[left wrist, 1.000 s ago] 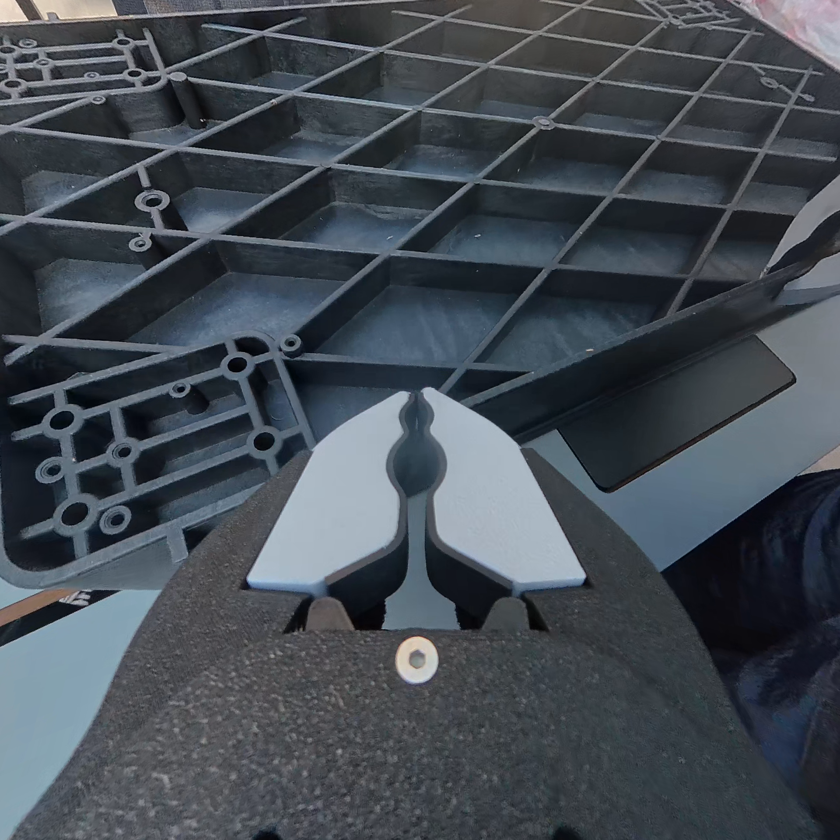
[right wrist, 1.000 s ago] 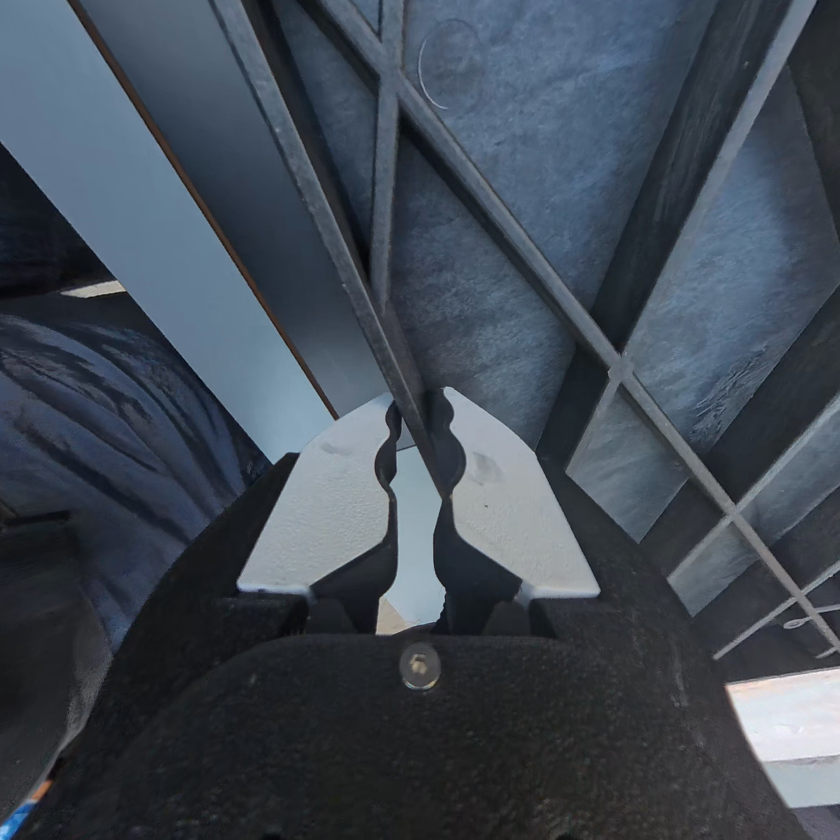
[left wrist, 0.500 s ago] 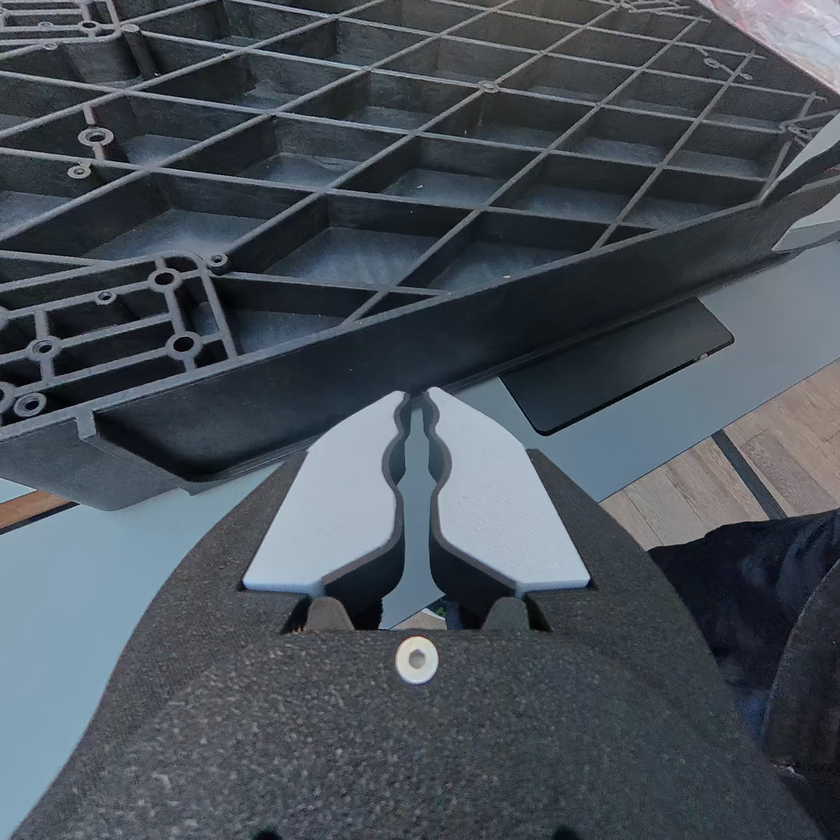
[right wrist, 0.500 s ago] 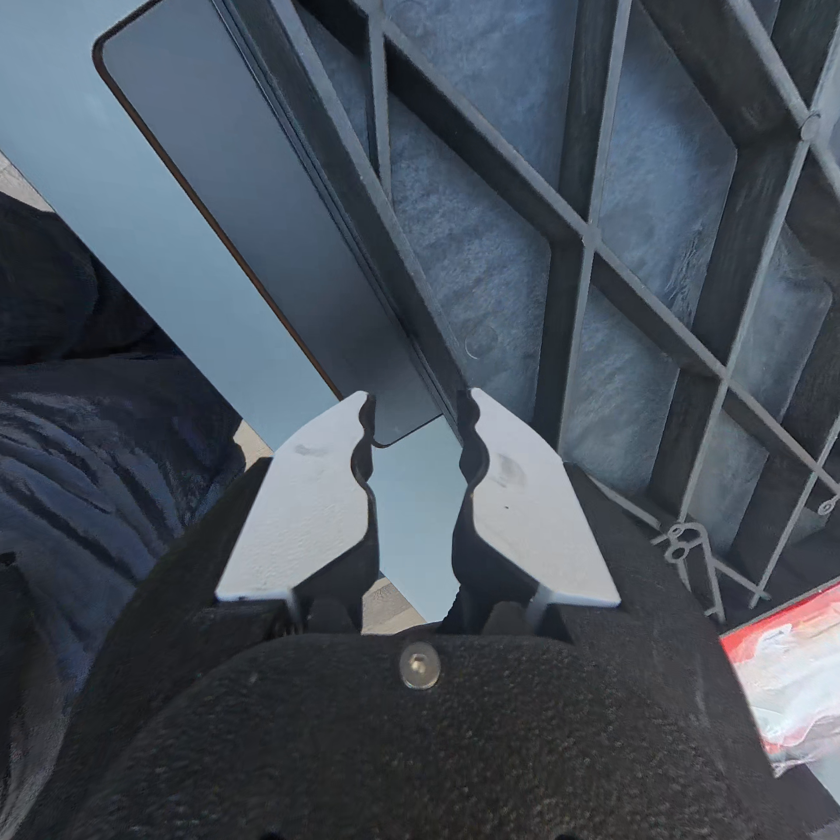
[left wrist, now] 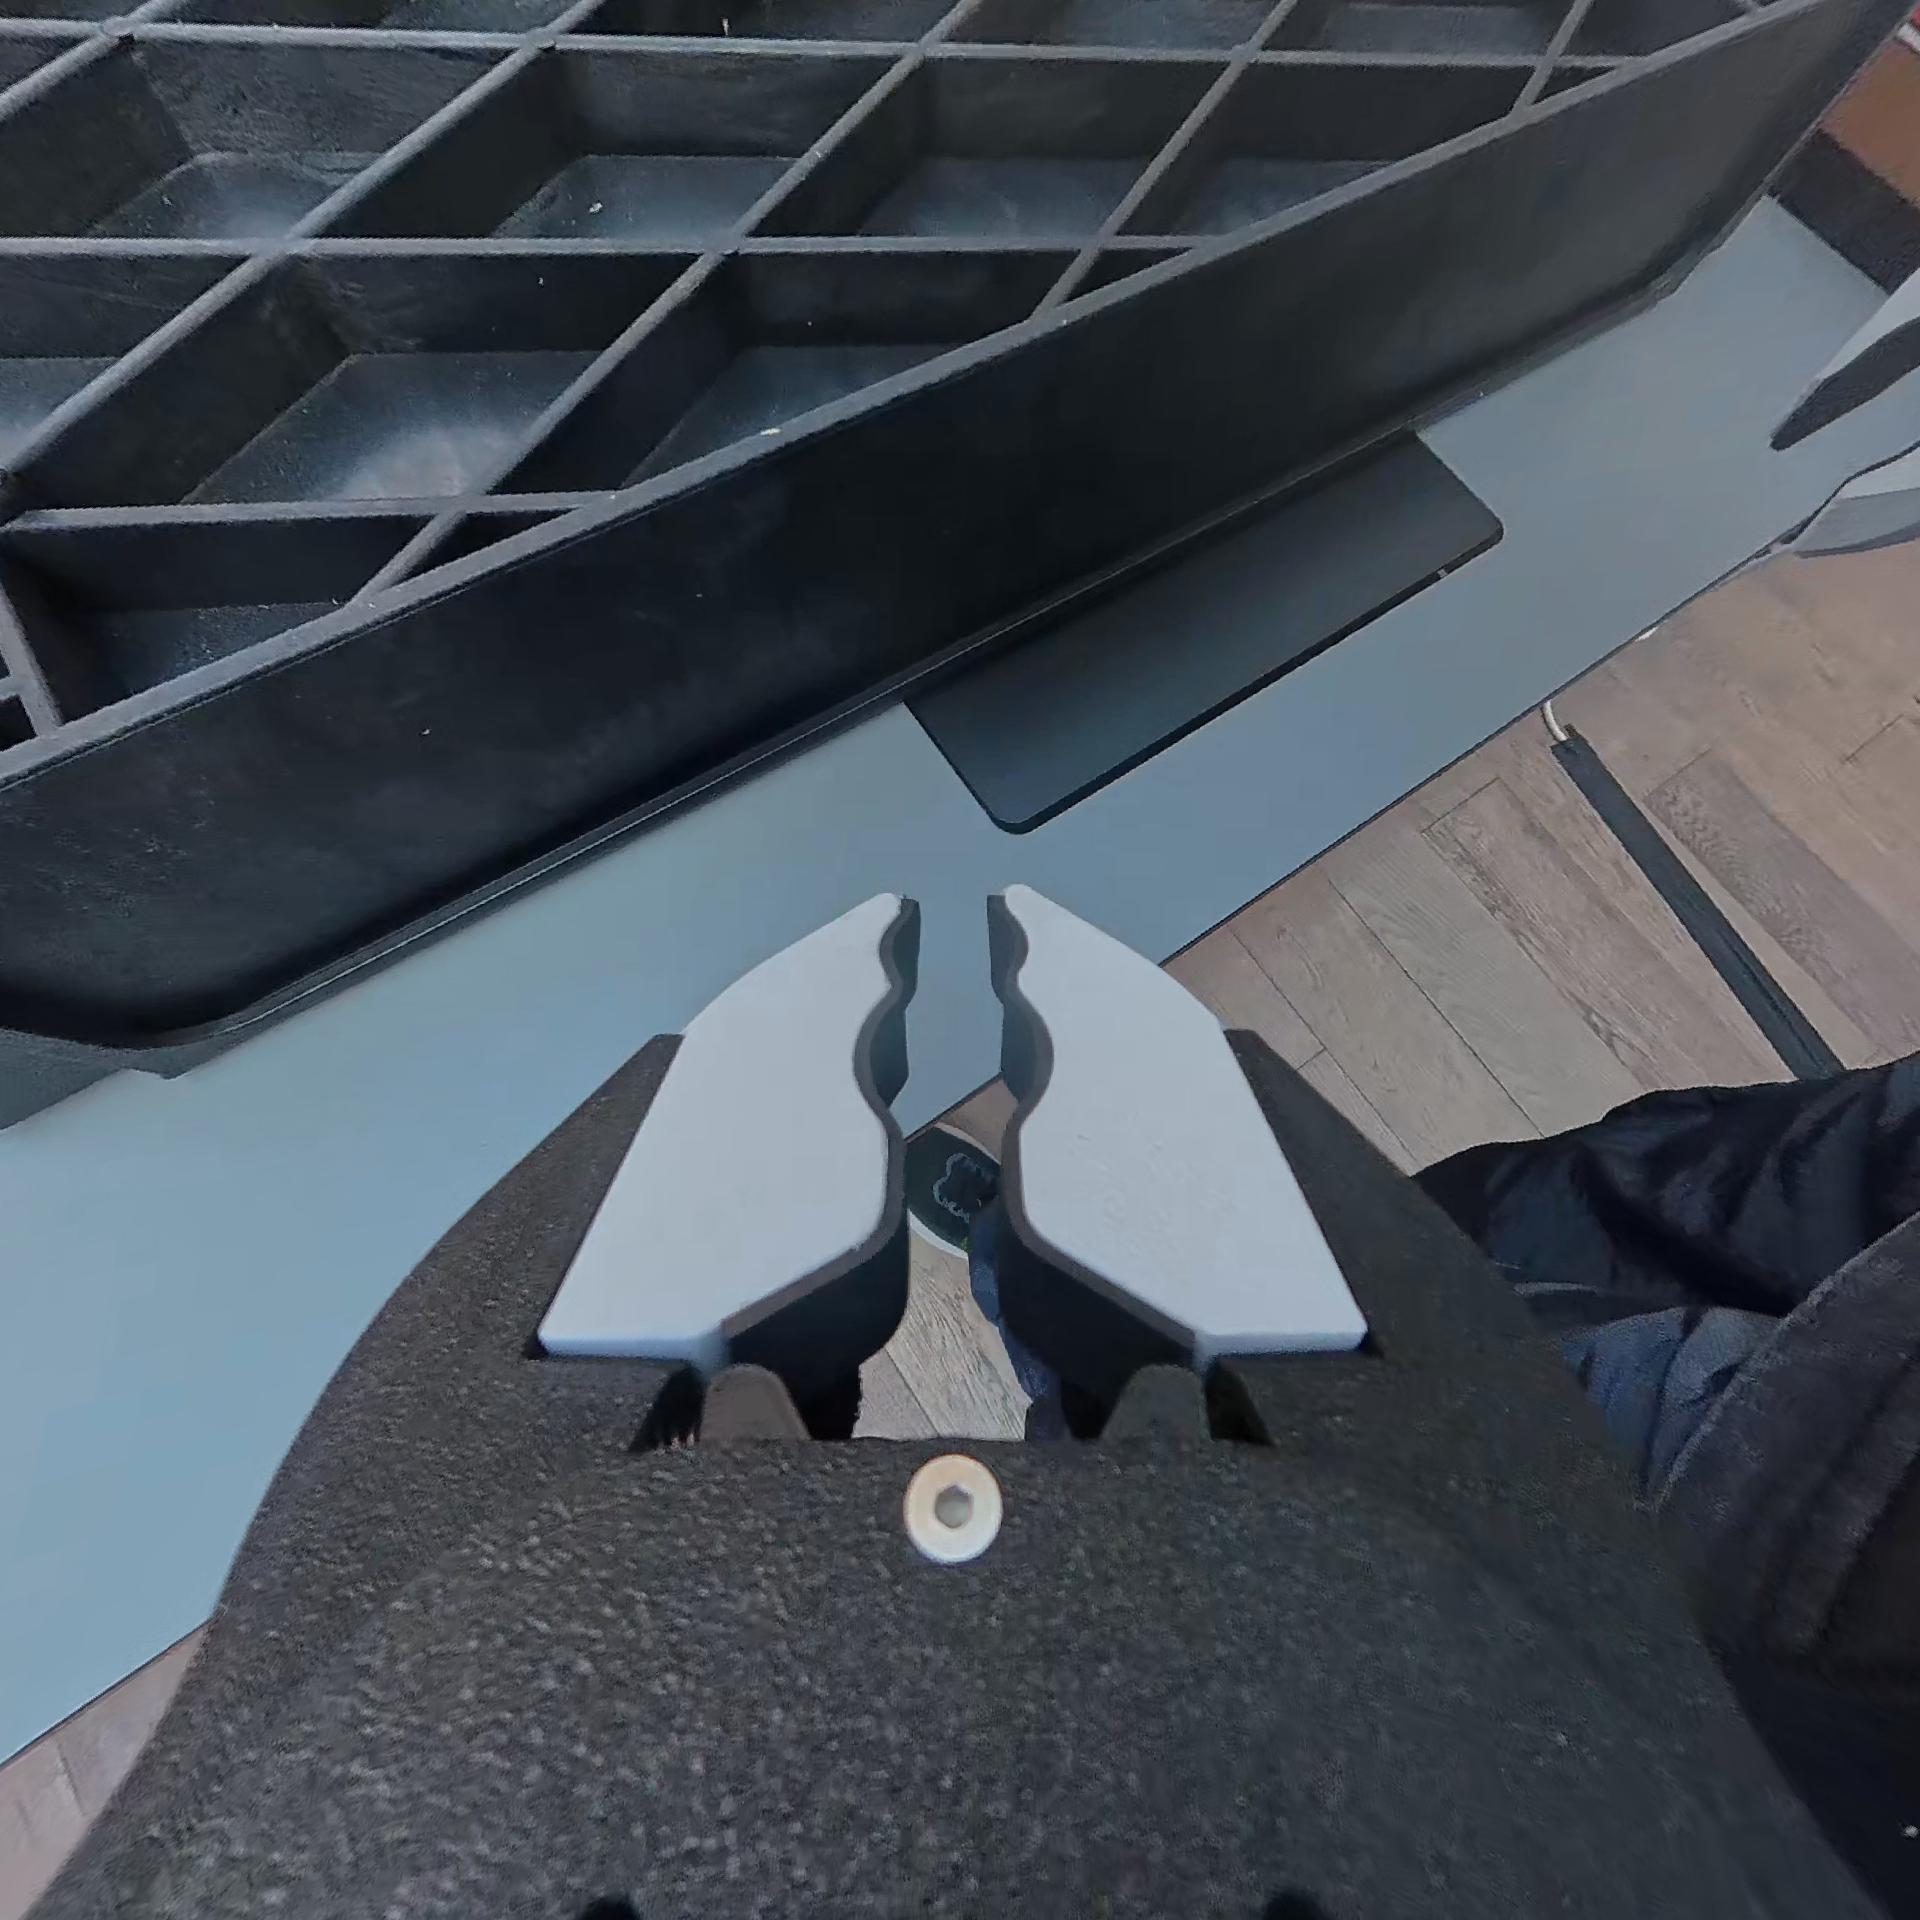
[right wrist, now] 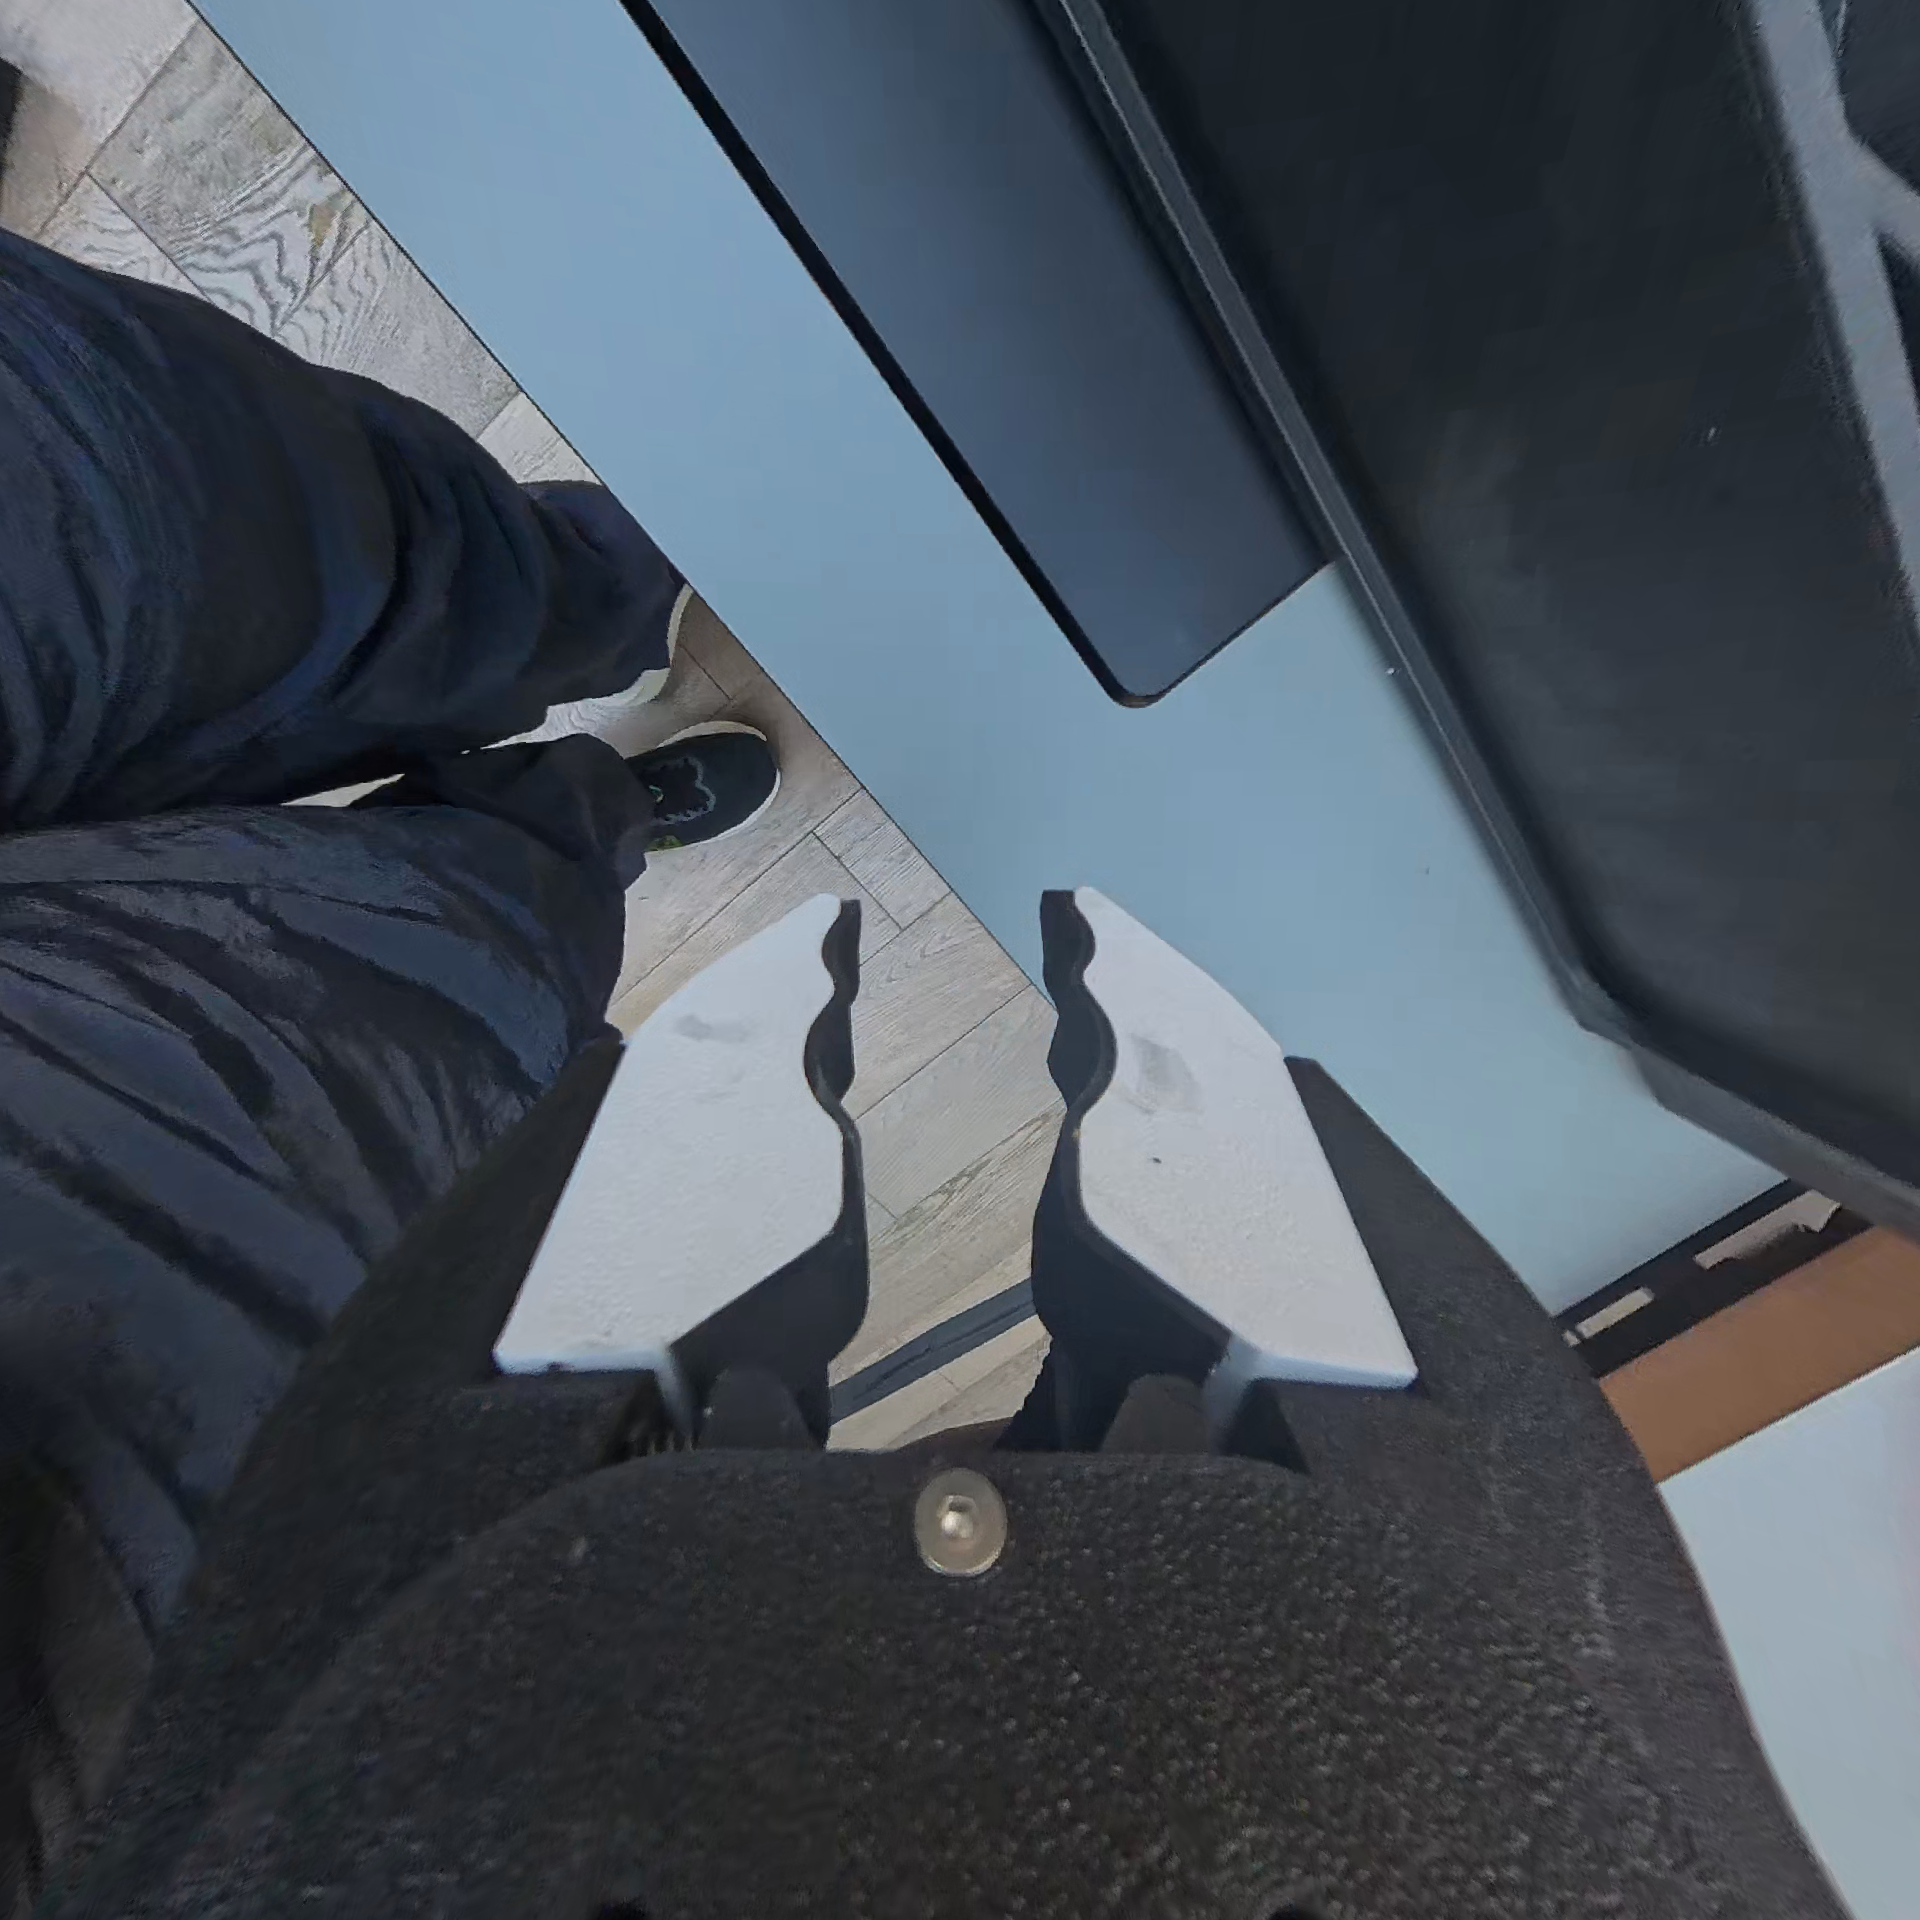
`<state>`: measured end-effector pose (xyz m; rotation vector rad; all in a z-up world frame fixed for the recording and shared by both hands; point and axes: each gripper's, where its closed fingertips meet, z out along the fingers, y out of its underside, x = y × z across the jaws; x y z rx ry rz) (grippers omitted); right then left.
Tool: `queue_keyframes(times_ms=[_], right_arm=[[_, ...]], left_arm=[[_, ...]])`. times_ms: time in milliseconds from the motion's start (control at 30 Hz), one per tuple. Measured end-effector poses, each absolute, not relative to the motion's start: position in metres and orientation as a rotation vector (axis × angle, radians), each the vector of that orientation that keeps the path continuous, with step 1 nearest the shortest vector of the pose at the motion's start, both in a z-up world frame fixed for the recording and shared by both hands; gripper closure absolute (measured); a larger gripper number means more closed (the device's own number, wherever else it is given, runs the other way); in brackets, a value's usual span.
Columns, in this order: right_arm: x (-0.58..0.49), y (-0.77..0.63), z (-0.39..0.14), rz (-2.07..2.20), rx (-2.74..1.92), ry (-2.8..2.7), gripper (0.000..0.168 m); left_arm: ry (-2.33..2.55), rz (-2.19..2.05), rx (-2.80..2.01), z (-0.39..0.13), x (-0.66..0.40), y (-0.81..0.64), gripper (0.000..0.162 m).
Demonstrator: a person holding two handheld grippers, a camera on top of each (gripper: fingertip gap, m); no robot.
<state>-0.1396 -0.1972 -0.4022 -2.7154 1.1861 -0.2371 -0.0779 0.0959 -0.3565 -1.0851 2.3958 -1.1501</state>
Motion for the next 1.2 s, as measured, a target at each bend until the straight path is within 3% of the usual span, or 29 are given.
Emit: queue_keyframes(times_ms=[367,533,800,1200], right_arm=[[-0.074,-0.178,-0.364,-0.385,-2.52,1.256,0.134],[-0.019,-0.144,-0.349,-0.417,-2.556,1.151,0.133],[0.032,-0.128,-0.34,-0.391,-2.668,1.021,0.132],[0.086,-0.097,-0.357,-0.171,-2.828,0.713,0.134]], left_arm=[[2.464,-1.088,-1.108,-0.368,-0.023,0.128,0.144],[2.664,-0.907,-1.056,-0.415,-0.017,0.142,0.144],[2.909,-0.653,-0.81,-0.443,-0.033,0.153,0.142],[2.884,-0.635,-1.069,-0.464,-0.048,0.161,0.142]])
